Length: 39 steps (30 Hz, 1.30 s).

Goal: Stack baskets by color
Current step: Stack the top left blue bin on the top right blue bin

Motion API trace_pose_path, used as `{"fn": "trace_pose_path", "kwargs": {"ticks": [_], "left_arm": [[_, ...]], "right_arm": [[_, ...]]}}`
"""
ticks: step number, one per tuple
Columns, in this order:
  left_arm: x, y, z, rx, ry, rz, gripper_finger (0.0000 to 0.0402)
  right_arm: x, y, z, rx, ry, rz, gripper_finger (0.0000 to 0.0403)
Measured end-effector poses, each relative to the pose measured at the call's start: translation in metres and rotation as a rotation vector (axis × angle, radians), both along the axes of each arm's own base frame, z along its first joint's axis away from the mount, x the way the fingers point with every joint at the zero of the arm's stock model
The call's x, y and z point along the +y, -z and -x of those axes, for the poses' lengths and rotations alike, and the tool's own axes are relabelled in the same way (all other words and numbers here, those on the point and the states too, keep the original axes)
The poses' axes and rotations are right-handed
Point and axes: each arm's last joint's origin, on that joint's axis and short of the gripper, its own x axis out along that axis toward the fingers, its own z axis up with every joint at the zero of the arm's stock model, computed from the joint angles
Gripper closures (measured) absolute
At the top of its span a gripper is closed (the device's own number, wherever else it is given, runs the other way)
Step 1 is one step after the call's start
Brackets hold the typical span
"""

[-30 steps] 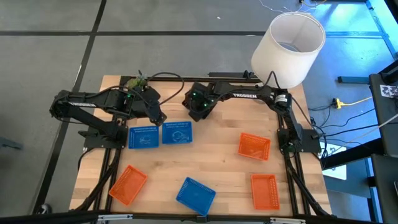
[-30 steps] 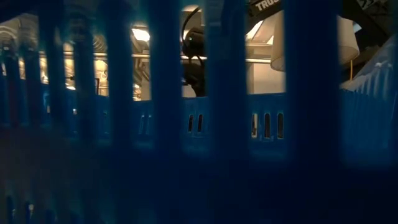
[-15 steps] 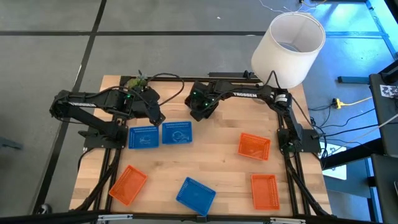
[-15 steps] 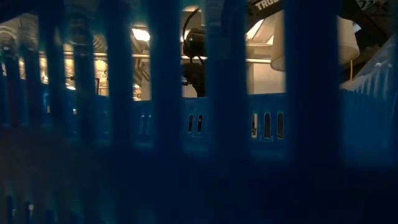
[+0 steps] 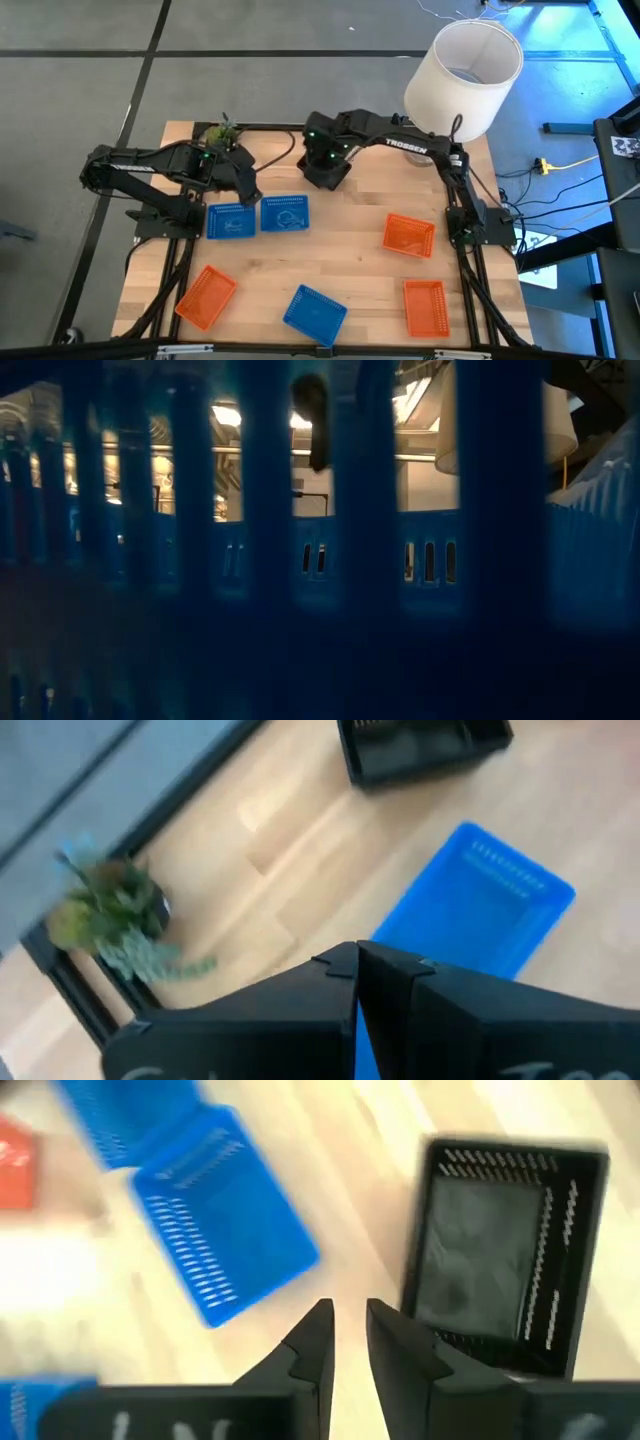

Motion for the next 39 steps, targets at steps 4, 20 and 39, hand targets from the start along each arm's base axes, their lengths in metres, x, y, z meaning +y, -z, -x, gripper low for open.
{"fn": "trace_pose_path", "kwargs": {"ticks": [4,20,39], "left_arm": [[-0.002,0.003,0.006,0.059,-0.010,0.091,0.0401],[-0.011,0.011,0.007,0.186,0.139,0.371,0.0372],[-0.068,0.095,-0.030,0.331,0.390,0.365,0.0313]], "right_arm": [[0.025,-0.032,0.001,-0.072,-0.153,0.065,0.0341],[0.054,-0.076,0.033,-0.172,-0.292,0.134,0.0341],[0.060,-0.130,0.084,-0.316,-0.333,0.200,0.0341]]}}
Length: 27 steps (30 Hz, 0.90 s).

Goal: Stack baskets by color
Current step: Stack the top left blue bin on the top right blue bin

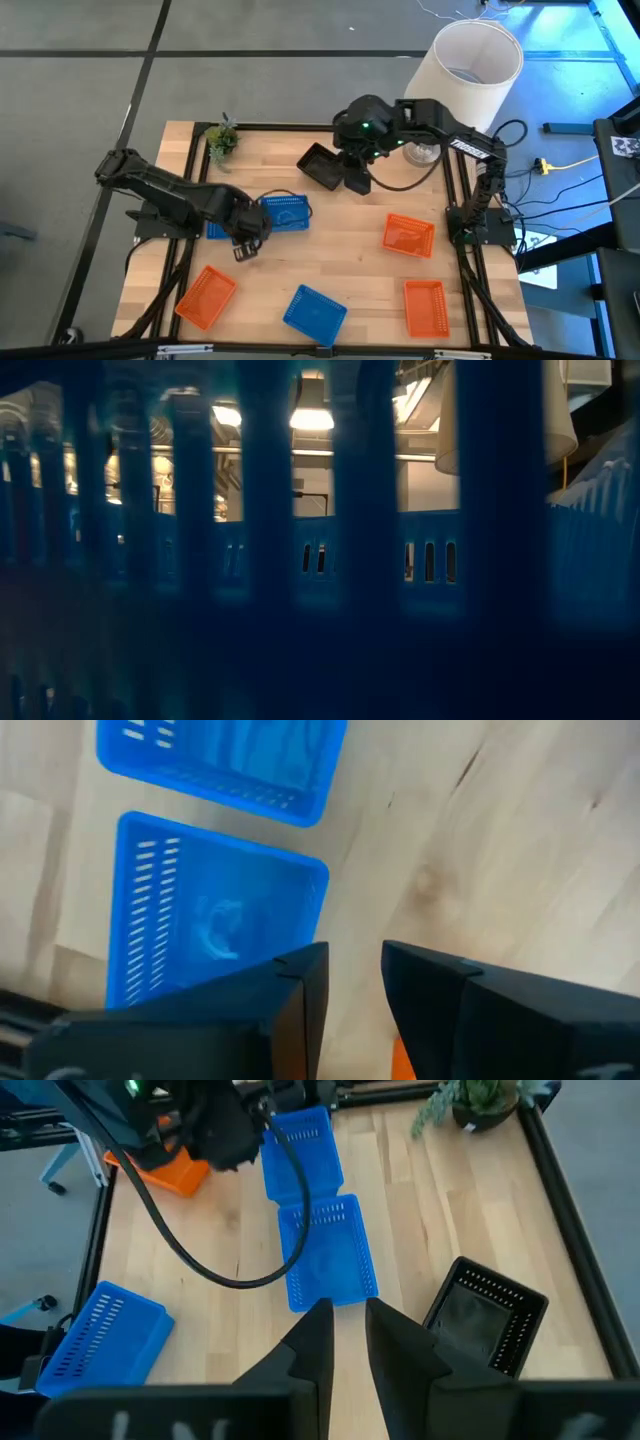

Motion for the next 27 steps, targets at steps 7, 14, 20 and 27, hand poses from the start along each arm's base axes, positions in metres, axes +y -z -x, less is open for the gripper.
{"fn": "trace_pose_path", "kwargs": {"ticks": [7,14,20,27], "left_arm": [[-0.012,0.034,0.003,0.020,0.005,-0.001,0.0313],[-0.010,0.056,0.014,0.086,-0.011,-0.016,0.0313],[-0.007,0.066,0.018,0.091,-0.013,-0.065,0.0313],[-0.005,0.066,0.017,0.075,-0.013,-0.114,0.0313]], "right_arm": [[-0.001,-0.009,0.010,-0.028,0.006,0.002,0.0341],[-0.001,-0.010,0.011,-0.032,0.009,0.002,0.0341],[-0.001,-0.010,0.010,-0.040,0.014,-0.003,0.0341],[-0.001,-0.010,0.010,-0.039,0.028,-0.017,0.0341]]}}
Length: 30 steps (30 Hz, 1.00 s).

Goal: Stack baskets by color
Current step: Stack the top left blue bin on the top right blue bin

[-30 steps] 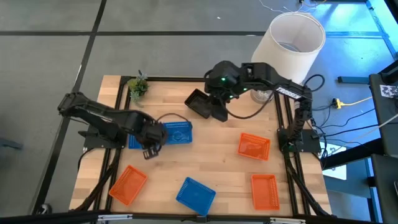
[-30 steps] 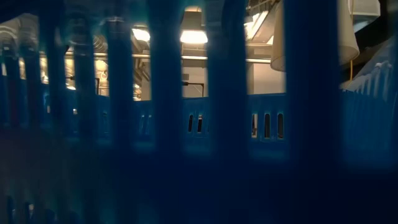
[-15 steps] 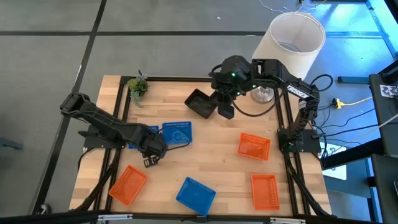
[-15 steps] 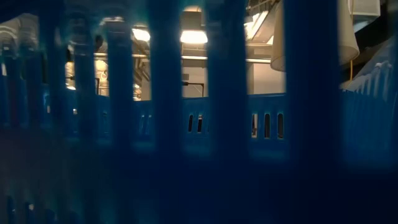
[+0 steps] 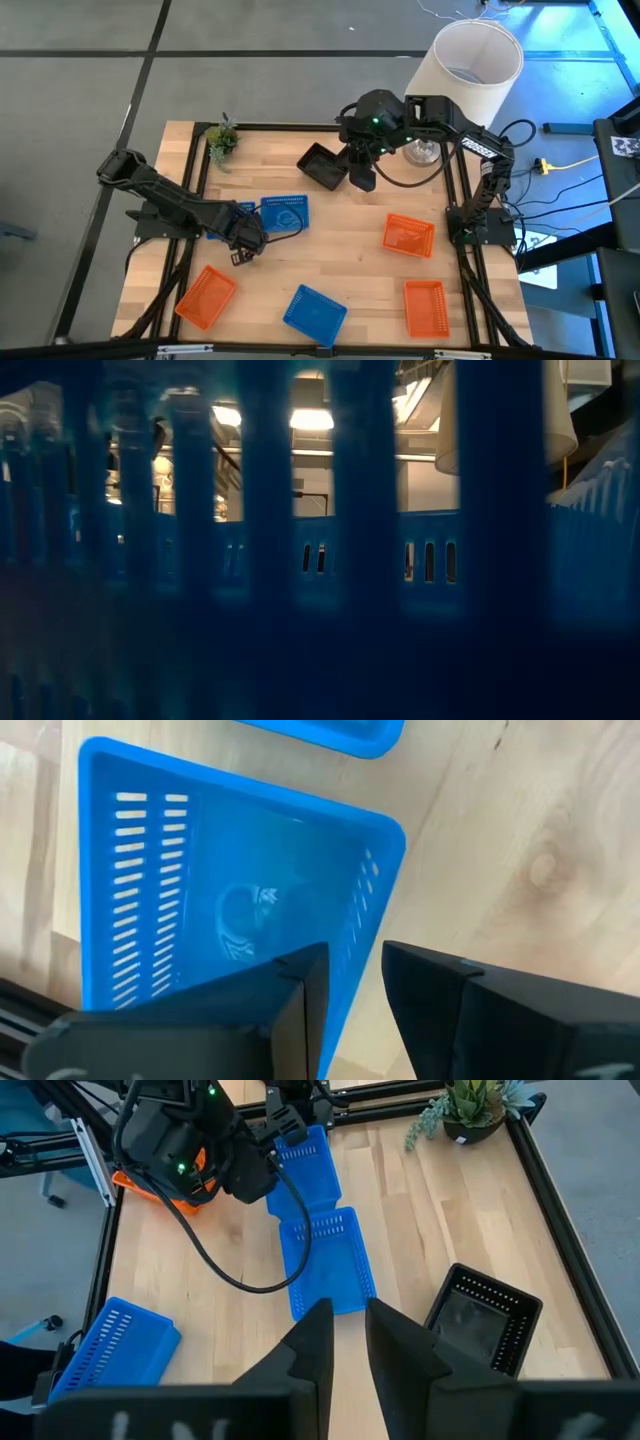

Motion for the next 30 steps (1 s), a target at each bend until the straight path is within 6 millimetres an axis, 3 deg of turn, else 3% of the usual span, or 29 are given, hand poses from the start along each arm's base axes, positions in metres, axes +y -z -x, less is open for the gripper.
{"fn": "trace_pose_path", "kwargs": {"ticks": [13,30], "left_arm": [[0.000,0.000,-0.001,-0.017,0.016,-0.014,0.0313],[0.005,0.039,0.011,-0.015,0.015,0.000,0.0316]], "right_arm": [[0.000,0.000,0.000,0.000,0.000,0.000,0.0341],[0.000,0.000,-0.001,-0.007,0.000,0.002,0.0341]]}}
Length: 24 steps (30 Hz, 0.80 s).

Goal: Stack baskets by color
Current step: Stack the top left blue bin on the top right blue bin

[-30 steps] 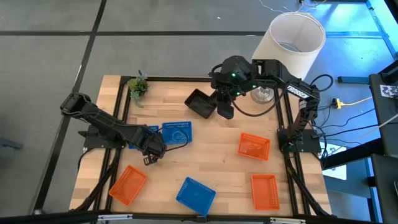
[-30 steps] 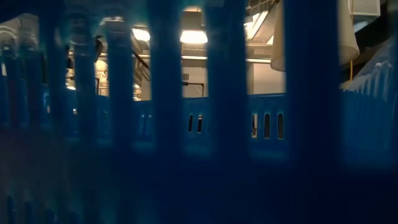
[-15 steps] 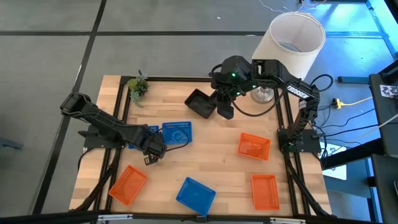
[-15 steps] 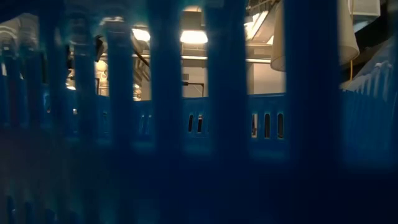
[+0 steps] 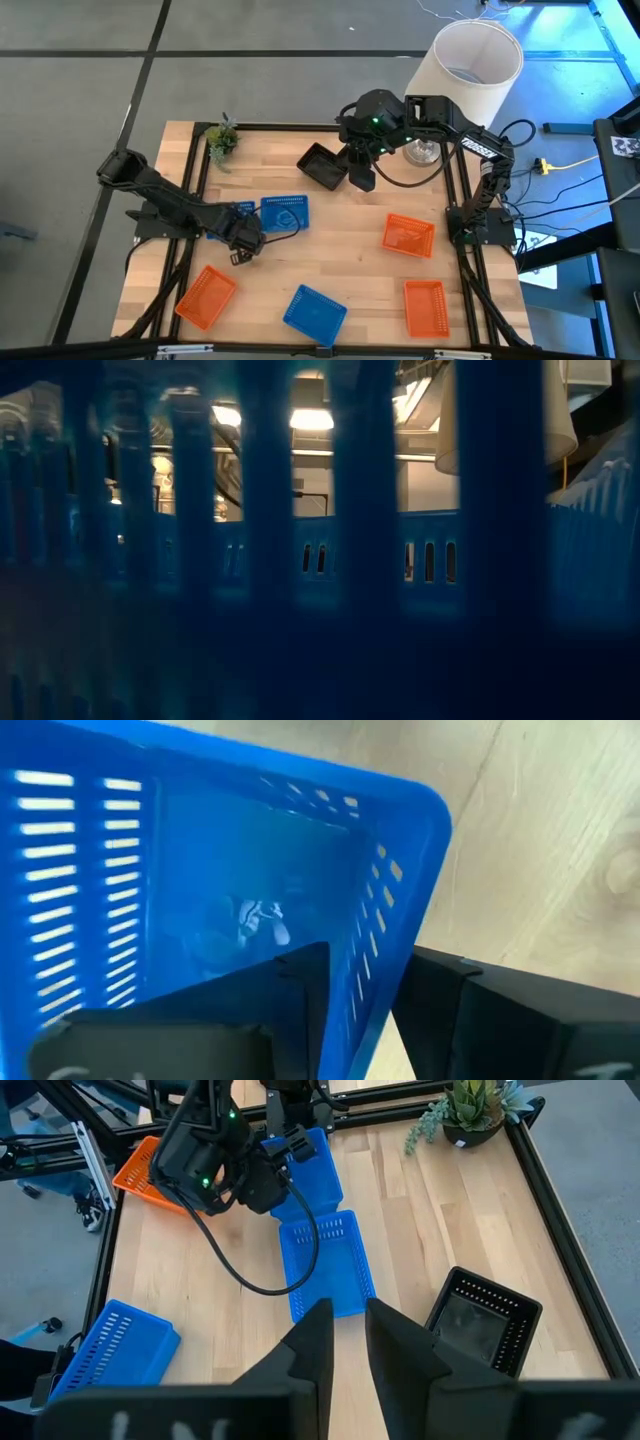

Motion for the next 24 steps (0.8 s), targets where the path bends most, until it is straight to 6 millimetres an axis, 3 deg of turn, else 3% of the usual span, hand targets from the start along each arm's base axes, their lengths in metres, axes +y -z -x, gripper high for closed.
{"fn": "trace_pose_path", "kwargs": {"ticks": [6,9,14,20,24], "left_arm": [[0.004,-0.002,-0.002,0.013,-0.024,0.030,0.0387],[0.006,-0.012,-0.007,-0.006,-0.041,0.048,0.0398],[0.007,-0.045,-0.018,-0.027,-0.052,0.024,0.0401],[0.005,-0.101,-0.038,-0.156,0.039,0.010,0.0401],[0.017,-0.119,-0.055,-0.232,0.080,-0.041,0.0401]], "right_arm": [[0.000,0.000,0.000,-0.002,0.000,0.006,0.0341],[-0.001,-0.001,0.000,-0.005,0.027,0.035,0.0341],[-0.002,-0.008,0.011,-0.012,0.076,0.086,0.0341],[0.000,-0.015,0.025,-0.009,0.069,0.093,0.0341],[0.001,-0.016,0.032,0.013,0.050,0.110,0.0341]]}}
